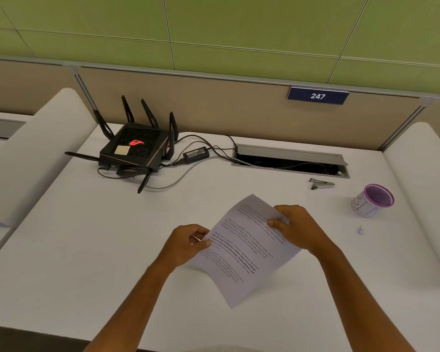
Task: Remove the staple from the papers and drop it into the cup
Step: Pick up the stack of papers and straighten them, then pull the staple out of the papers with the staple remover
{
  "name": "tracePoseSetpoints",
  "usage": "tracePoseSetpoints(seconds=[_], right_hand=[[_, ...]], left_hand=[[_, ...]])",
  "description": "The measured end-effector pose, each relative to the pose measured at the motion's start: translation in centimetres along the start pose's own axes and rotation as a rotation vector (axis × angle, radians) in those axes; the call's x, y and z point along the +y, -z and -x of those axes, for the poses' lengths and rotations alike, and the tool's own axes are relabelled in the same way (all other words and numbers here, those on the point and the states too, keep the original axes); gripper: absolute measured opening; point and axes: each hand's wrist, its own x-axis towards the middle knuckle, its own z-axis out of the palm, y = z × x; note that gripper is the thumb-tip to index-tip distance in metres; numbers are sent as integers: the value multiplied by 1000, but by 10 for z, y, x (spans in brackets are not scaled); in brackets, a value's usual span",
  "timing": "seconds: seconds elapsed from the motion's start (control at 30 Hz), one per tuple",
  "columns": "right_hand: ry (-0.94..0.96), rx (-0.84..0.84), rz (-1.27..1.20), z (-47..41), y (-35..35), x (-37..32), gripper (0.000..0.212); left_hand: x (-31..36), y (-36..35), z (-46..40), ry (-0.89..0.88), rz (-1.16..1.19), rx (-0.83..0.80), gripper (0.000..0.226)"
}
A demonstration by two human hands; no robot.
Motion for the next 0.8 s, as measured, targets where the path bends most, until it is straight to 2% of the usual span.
tracePoseSetpoints(seconds=[0.13,0.33,0.47,0.8], right_hand=[[36,-102,48,-4,-4,-4,9],[63,-189,132,-10,-16,-8,10],[74,-211,160,-14,-18,-10,5],[46,-180,65,-23,-18,7,20]], left_hand=[[15,-13,-1,-41,29,-52,22],[40,-31,3,-56,291,-68,20],[49,-40,4,-41,380,-56,21],[43,-60,-7,-42,272,98,17]])
